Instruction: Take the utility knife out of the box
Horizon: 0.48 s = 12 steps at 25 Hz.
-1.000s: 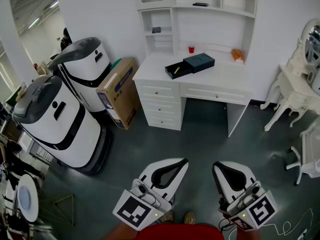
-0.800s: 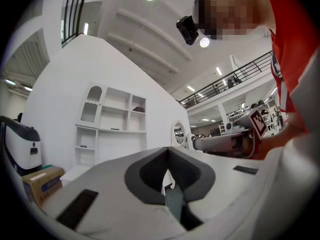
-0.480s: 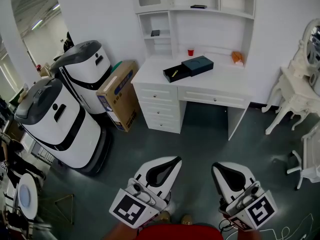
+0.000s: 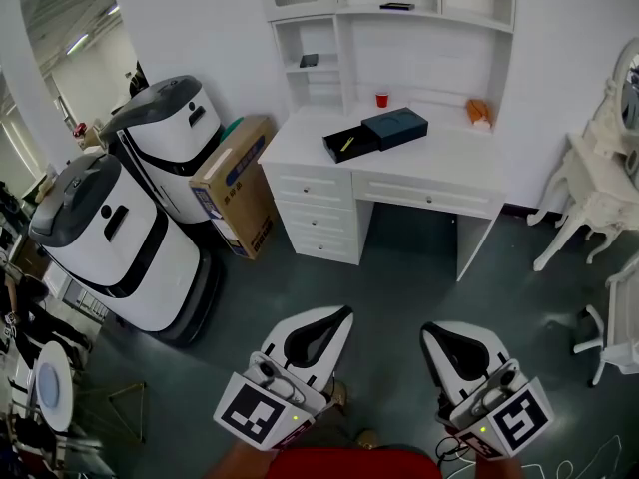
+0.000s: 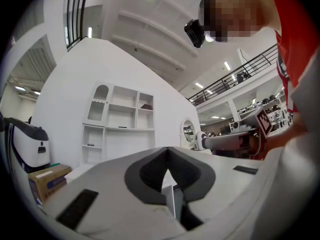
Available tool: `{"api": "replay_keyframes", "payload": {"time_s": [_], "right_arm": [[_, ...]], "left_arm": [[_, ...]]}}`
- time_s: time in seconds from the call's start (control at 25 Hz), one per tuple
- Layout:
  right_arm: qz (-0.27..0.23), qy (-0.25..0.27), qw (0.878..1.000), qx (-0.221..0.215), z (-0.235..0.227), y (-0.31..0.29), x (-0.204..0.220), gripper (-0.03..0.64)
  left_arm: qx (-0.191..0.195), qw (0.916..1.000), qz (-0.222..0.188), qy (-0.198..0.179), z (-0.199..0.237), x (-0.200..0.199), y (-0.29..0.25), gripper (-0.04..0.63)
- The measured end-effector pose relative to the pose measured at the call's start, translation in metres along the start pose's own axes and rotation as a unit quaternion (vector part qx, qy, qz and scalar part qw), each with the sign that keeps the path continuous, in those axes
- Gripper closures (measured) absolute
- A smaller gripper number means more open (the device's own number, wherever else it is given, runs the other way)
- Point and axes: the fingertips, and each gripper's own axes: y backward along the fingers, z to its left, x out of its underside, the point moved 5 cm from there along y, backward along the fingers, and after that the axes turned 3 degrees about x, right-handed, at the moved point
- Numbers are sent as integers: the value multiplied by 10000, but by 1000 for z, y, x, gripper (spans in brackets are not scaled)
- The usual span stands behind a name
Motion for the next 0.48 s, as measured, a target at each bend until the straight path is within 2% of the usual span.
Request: {"api": "replay_keyframes", "payload": {"time_s": [0.16,0.32,0.48], "right_arm": [[2,20,10000,24,-15,-18,6,620],[47,36,9999,83,-36,-46,12,620],[-9,61,9999,134,-61,-92,15,620]], "left_arm": [[-62,9997,-224,-119,24,3,-14,588],[12,9999,-61,-88,54,13,-33,588],[53,9998,8,-213,98,21,-58,588]]}}
